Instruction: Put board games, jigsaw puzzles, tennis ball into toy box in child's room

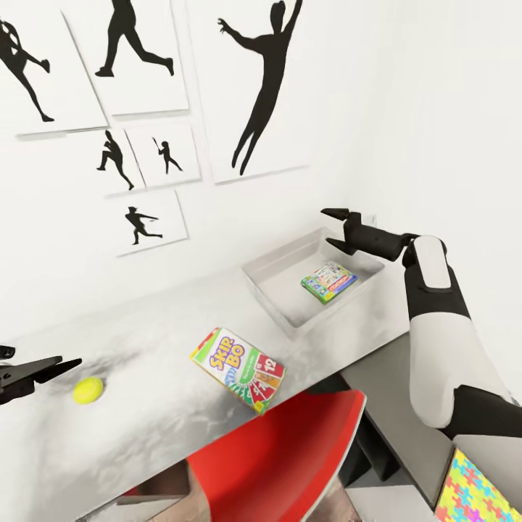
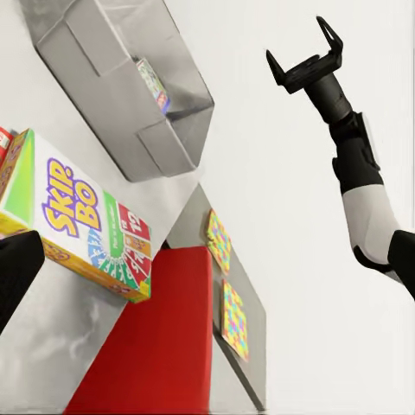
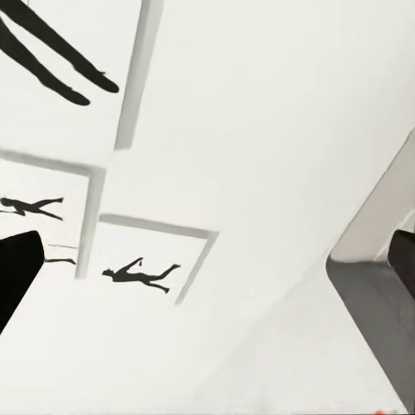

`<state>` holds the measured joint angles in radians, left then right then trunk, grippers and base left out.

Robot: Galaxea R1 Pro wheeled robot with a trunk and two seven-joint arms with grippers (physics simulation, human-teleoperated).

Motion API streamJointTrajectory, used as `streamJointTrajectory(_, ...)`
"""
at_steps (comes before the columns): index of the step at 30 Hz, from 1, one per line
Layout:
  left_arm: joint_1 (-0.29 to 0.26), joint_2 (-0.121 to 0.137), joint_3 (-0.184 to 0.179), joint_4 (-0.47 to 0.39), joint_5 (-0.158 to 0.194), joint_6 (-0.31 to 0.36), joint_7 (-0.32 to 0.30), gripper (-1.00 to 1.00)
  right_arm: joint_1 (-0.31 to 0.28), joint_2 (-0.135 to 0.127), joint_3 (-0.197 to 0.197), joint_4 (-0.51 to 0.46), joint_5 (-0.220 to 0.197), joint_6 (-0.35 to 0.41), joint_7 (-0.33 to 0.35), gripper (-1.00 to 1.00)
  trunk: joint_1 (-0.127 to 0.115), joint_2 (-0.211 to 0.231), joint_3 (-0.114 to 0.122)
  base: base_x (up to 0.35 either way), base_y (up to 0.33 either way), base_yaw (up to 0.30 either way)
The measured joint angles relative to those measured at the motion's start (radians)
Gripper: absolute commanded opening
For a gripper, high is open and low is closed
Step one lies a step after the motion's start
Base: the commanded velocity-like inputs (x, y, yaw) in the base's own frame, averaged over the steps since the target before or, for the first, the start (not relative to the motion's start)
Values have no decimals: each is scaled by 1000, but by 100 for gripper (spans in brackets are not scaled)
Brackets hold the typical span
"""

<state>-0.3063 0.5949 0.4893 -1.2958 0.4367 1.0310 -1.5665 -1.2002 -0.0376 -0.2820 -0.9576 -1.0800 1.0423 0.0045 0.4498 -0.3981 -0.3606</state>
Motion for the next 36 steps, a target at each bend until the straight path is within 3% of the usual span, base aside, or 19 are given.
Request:
streamJointTrajectory(10, 0, 2, -1, -1, -1, 0, 0, 100, 52, -6, 0, -9, -4, 0, 38, 100, 0, 0, 16, -230, 191, -136)
streamJointTrajectory(16, 0, 4, 2, 0, -2, -2, 0, 100, 107, -16, 0, -50, -7, 0, 161, 100, 0, 0, 25, -53, 120, -174)
streamJointTrajectory(21, 0, 3, 14, 0, -1, -4, 0, 100, 158, -18, -1, -93, -7, 0, 209, 100, 0, 0, 32, -11, 25, -181)
streamJointTrajectory(29, 6, 4, 40, 0, -1, -8, 0, 100, 299, -21, -3, -223, -8, 1, 330, 100, 0, 0, 44, -2, 4, -186)
streamJointTrajectory(36, 15, 8, 65, 6, -1, -10, 0, 100, 461, -20, -4, -365, -5, 1, 463, 100, -1, 0, 55, 0, -6, -187)
